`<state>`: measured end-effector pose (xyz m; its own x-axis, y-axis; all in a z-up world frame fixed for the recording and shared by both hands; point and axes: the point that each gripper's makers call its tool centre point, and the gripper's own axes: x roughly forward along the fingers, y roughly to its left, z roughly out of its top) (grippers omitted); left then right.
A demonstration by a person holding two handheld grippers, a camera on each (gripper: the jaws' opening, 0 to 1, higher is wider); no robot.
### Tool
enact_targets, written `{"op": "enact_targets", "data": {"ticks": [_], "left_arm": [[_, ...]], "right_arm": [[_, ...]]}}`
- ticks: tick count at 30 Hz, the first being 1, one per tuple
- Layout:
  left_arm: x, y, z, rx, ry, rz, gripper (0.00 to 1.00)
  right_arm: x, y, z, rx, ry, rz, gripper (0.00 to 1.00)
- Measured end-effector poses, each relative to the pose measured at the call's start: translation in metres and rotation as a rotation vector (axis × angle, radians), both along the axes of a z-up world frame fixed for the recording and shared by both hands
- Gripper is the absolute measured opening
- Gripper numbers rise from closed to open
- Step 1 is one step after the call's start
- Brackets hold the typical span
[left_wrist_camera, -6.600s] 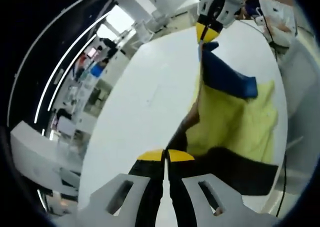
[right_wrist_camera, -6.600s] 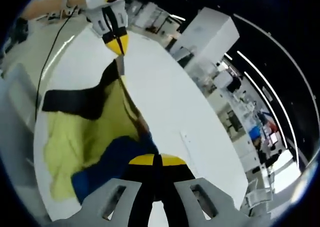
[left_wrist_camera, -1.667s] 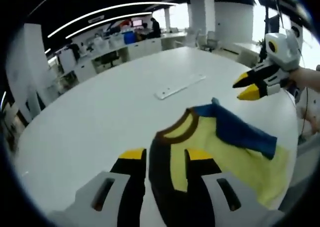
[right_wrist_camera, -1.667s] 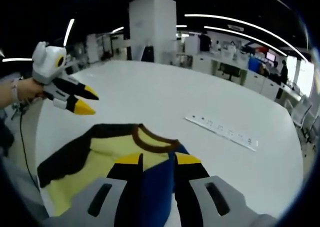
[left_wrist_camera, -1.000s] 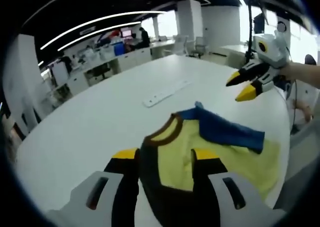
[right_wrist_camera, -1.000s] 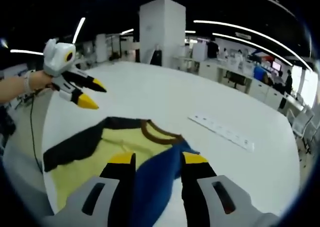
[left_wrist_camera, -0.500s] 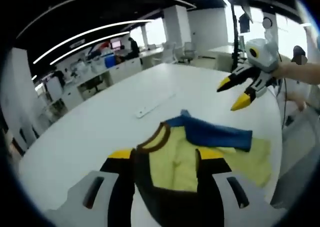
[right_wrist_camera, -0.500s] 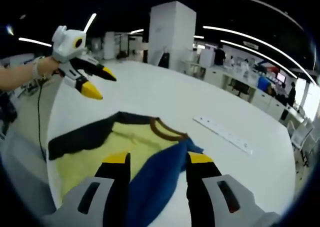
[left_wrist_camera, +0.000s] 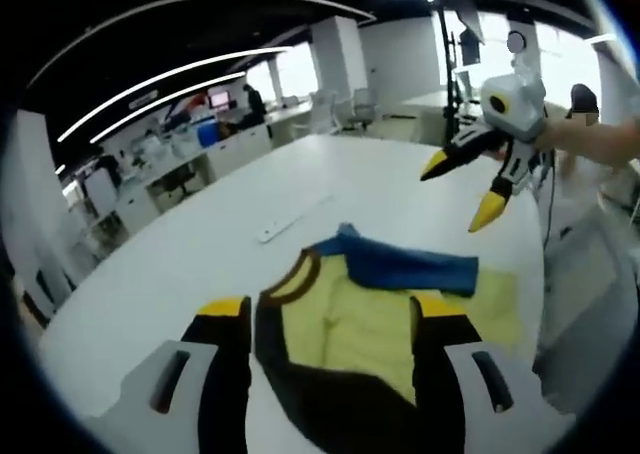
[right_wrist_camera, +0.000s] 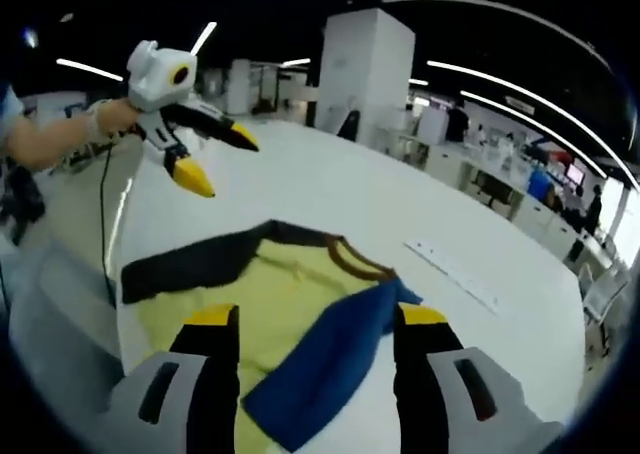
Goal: Fold the garment on the visible template until the final outline fits inside the template.
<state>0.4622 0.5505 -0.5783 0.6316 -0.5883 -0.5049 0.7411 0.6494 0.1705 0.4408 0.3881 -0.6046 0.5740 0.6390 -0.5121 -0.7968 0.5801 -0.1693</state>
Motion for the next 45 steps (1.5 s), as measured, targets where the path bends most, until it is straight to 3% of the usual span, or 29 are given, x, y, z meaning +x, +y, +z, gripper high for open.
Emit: {"op": "enact_targets", "data": {"ticks": [2,15,26,45], "left_arm": [[-0.009,-0.002,-0.001,-0.013,0.028,-0.016,0.64],[-0.042,0.007,0.004,0.024,0.014,-0.036,0.81],[-0.062,0.011,0.006,0.038,0.008,-0.046,0.95],[-0.09,0.027,0.015,0.012,0.016,-0.026,1.0]], "right_arm": [[-0.006,0.002,0.002,-0.02,-0.015,0.016,0.67],[-0.043,0.006,0.017,0.028,0.01,0.057,0.82],[-0.064,0.001,0.035,0.05,-0.013,0.049,0.92],[-0.085,-0.01,0.035,0.114,0.012,0.001,1.0]]}}
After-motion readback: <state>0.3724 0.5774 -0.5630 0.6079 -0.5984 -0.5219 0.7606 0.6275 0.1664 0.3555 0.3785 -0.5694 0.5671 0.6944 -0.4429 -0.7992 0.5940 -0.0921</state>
